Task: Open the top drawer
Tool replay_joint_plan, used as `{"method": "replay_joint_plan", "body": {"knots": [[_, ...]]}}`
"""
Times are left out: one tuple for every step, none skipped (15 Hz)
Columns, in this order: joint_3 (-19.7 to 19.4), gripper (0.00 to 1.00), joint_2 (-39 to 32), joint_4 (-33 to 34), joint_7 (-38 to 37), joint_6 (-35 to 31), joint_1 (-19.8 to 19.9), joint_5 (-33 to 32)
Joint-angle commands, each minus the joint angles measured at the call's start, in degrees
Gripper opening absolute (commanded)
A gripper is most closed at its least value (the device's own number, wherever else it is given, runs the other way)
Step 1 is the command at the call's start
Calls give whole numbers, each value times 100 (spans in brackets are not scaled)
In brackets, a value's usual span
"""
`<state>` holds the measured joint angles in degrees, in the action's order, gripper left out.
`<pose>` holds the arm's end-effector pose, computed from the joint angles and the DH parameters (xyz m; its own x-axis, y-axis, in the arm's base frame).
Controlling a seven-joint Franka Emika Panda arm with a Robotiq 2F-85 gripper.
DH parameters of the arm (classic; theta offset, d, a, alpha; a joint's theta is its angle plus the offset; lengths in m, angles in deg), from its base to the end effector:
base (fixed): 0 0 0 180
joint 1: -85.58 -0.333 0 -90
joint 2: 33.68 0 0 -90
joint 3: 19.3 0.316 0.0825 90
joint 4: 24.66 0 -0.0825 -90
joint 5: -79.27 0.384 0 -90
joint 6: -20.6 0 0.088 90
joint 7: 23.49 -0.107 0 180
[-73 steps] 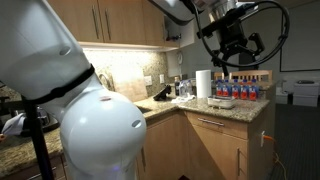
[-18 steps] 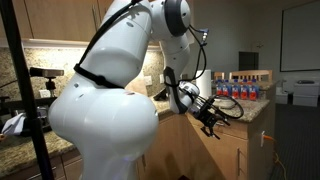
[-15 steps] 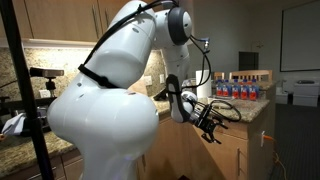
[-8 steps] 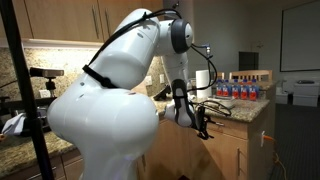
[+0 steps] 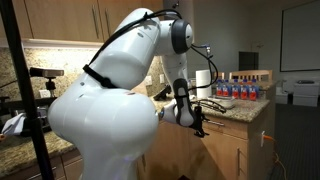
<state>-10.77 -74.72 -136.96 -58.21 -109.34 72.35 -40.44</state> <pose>0.5547 0.1993 0.0972 0.2016 0.9021 -0.3816 0.5606 0.2132 0.8002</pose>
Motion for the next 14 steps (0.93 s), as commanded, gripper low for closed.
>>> {"method": "replay_joint_plan", "body": {"knots": [[225, 100, -142, 79, -804, 515, 97, -843], [245, 100, -205, 73, -1160, 781, 56, -1270], [275, 100, -257, 56, -1416, 1026, 47, -1595], [300, 100, -337, 25, -1722, 1327, 40, -1942], [326, 100, -408, -18, -2036, 1646, 46, -2211], [334, 100, -487, -113, -2410, 1976, 63, -2513], [348, 100, -534, -255, -2770, 2353, 65, -2724], [357, 100, -563, -447, -3131, 2757, 52, -2926], [361, 100, -621, -578, -3456, 3129, 49, -3103], [401, 100, -693, -664, -3793, 3464, 82, -3156], [367, 100, -753, -770, -4114, 3838, 33, -3250], [-159, 100, -701, -829, -4645, 3970, -635, -2983], [-185, 100, -758, -871, -4924, 4237, -691, -2996], [-362, 100, -774, -859, -5219, 4397, -921, -2995]]}}
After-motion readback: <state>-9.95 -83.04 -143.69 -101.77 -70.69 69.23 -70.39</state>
